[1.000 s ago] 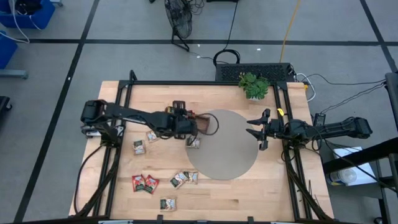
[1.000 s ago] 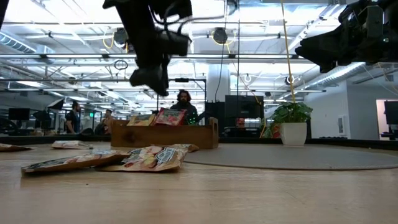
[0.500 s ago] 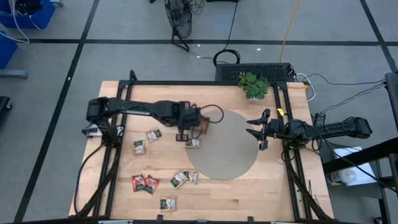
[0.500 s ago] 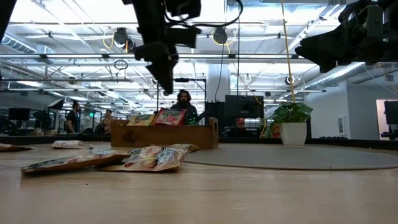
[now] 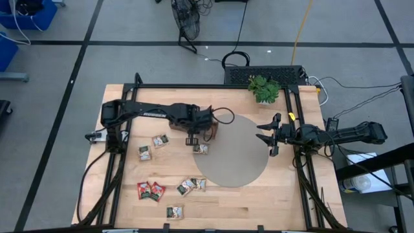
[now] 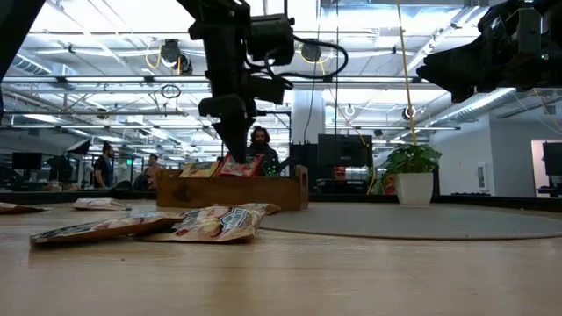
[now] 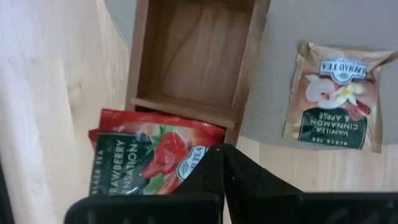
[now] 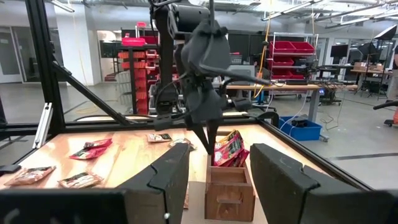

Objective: Pick & Place Tea
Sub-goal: Put the red tea bag into the middle section of the wooden organizer

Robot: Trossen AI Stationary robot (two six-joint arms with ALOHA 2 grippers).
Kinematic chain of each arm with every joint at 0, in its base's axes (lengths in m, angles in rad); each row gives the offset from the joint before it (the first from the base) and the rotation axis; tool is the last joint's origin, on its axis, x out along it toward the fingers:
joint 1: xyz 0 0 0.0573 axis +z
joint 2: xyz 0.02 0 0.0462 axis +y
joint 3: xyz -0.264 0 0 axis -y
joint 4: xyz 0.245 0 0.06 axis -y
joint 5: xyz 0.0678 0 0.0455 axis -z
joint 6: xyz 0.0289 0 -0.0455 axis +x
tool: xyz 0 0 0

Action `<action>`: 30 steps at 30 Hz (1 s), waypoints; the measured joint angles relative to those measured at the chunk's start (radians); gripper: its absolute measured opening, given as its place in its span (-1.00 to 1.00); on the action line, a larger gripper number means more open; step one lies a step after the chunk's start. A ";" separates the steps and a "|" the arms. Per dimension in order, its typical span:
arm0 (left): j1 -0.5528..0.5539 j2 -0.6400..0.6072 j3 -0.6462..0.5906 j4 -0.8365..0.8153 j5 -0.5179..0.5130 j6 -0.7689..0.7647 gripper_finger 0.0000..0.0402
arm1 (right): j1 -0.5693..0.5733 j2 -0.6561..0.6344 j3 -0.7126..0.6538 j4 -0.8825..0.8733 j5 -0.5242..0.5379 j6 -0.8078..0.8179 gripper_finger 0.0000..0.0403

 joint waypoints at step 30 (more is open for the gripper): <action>0.061 0.028 -0.133 0.150 0.047 0.001 -0.97 | 0.000 0.000 0.000 0.000 0.000 0.000 -0.23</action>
